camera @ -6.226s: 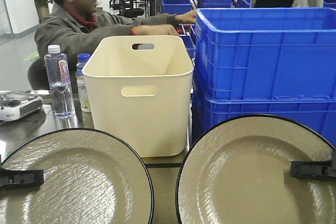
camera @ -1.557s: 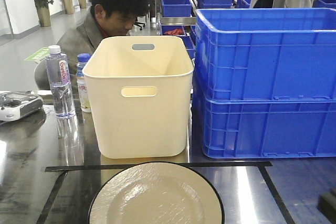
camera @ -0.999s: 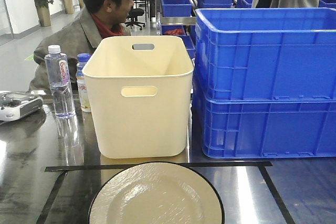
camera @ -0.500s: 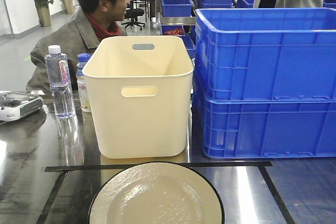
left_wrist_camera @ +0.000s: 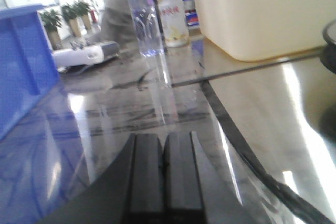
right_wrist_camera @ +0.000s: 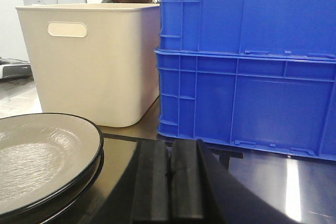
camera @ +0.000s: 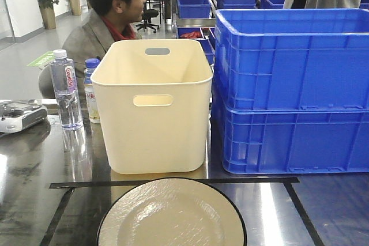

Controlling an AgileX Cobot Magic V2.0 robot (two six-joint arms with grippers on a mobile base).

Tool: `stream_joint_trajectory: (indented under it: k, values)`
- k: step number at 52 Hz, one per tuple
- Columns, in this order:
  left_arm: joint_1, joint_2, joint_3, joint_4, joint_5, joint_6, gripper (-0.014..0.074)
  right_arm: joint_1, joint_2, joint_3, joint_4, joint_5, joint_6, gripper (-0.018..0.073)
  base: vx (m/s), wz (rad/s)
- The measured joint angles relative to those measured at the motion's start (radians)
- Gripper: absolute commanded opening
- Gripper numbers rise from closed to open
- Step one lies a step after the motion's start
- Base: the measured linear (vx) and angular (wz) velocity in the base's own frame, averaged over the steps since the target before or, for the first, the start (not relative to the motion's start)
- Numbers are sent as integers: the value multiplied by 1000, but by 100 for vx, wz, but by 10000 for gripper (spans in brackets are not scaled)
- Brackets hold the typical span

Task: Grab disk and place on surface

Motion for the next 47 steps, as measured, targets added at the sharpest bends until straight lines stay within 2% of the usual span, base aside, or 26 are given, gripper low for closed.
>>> stream_joint_trajectory:
  k: [47]
  values:
    - [7,0,0,0,-12,-3,-6,0,0,0,0,0,0,-9,0,0]
